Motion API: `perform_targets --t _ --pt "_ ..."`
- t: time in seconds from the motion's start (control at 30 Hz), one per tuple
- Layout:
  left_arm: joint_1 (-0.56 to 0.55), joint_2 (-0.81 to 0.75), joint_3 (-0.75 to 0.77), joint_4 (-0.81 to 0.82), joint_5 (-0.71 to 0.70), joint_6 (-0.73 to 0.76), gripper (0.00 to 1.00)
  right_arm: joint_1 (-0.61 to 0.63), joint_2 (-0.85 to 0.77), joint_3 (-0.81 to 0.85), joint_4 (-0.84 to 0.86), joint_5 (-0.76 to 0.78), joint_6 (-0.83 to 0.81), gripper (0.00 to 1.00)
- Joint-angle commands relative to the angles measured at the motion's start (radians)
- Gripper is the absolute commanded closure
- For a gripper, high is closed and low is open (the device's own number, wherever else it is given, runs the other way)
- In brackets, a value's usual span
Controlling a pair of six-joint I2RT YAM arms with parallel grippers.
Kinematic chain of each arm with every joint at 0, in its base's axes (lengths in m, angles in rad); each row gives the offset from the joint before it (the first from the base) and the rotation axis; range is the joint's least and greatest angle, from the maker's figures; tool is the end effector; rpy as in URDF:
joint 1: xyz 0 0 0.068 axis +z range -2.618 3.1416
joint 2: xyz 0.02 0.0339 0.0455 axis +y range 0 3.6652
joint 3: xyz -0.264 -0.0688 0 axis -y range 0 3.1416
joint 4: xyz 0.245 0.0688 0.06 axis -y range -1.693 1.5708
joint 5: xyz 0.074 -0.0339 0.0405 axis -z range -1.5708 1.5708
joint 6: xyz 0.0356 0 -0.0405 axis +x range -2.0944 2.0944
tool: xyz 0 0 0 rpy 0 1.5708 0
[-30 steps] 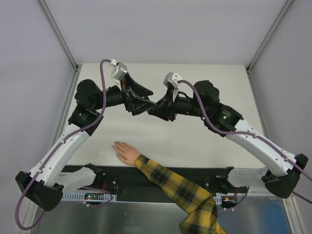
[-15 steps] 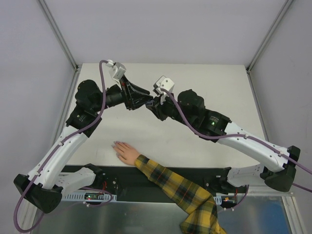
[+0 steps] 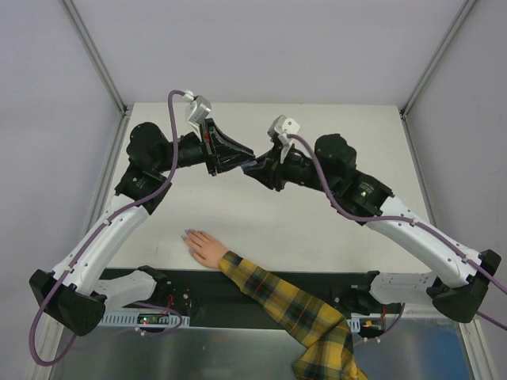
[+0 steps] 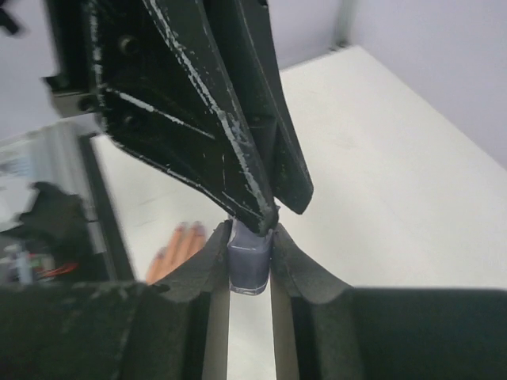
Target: Paint the nails
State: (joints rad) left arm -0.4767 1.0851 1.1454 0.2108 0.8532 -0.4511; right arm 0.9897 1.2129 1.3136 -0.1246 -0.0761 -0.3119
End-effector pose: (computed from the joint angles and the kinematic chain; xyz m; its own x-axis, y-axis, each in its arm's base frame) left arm 0.1934 -0.1301 0.4477 -0.1986 -0.2201 -0.9551 0.9557 0.1725 -0.2385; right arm 0.1485 0.2311 0.4425 0.2561 -0.1675 -0.9520 -0.8370 0.4543 -0.3051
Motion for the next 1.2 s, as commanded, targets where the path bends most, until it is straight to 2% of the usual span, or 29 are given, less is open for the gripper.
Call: perform_targets --t 0.0,0.07,0.13,0.2,0.23,0.27,0.33,0.4,0.53,0.67,0.8,0.9,1.0,1.03,1.1,1.17 --pt "-0.010 -0.001 -0.026 0.297 0.260 -0.145 1.00 -0.166 -0.038 -0.011 0.164 -0.681 0.167 1.00" --pt "-0.010 -0.005 -0.030 0.338 0.305 -0.158 1.00 -0.186 -0.036 -0.010 0.154 -0.769 0.169 0.99" --pt "-0.010 -0.019 -0.033 0.335 0.307 -0.137 1.00 -0.187 -0.041 -0.011 0.132 -0.765 0.154 1.00" --pt "-0.010 -0.034 -0.020 0.254 0.285 -0.077 0.99 -0.189 -0.049 -0.013 0.089 -0.737 0.137 1.00" --pt "-0.010 -0.036 -0.013 0.215 0.265 -0.052 0.70 -0.189 -0.049 -0.011 0.079 -0.707 0.125 1.00" --pt "-0.008 -0.042 -0.001 0.178 0.215 -0.026 0.58 -0.187 -0.050 -0.010 0.050 -0.693 0.114 1.00" --pt "-0.008 -0.054 0.007 0.096 0.170 0.026 0.43 -0.187 -0.053 -0.013 0.034 -0.662 0.105 1.00" --pt "-0.007 -0.053 0.014 0.052 0.141 0.044 0.37 -0.187 -0.058 -0.014 0.022 -0.648 0.099 1.00" --pt "-0.003 -0.045 0.033 0.025 0.136 0.045 0.42 -0.189 -0.061 -0.016 0.013 -0.625 0.089 1.00" --pt "0.001 -0.040 0.037 0.025 0.133 0.043 0.51 -0.187 -0.055 -0.008 0.011 -0.623 0.091 1.00" --pt "0.001 -0.033 0.037 0.025 0.141 0.037 0.66 -0.186 -0.041 -0.002 0.011 -0.622 0.091 1.00" --pt "0.001 -0.031 0.037 0.027 0.141 0.034 0.72 -0.186 -0.039 -0.002 0.011 -0.619 0.092 1.00" --pt "0.001 -0.028 0.037 0.038 0.150 0.029 0.87 -0.186 -0.036 0.001 0.010 -0.614 0.089 1.00" --pt "0.001 -0.025 0.037 0.042 0.159 0.028 0.99 -0.187 -0.036 0.003 0.005 -0.610 0.089 1.00" --pt "0.001 -0.025 0.036 0.051 0.161 0.026 1.00 -0.184 -0.036 0.003 0.003 -0.584 0.089 1.00" --pt "0.001 -0.027 0.027 0.056 0.153 0.031 1.00 -0.186 -0.036 0.006 -0.012 -0.538 0.094 0.93"
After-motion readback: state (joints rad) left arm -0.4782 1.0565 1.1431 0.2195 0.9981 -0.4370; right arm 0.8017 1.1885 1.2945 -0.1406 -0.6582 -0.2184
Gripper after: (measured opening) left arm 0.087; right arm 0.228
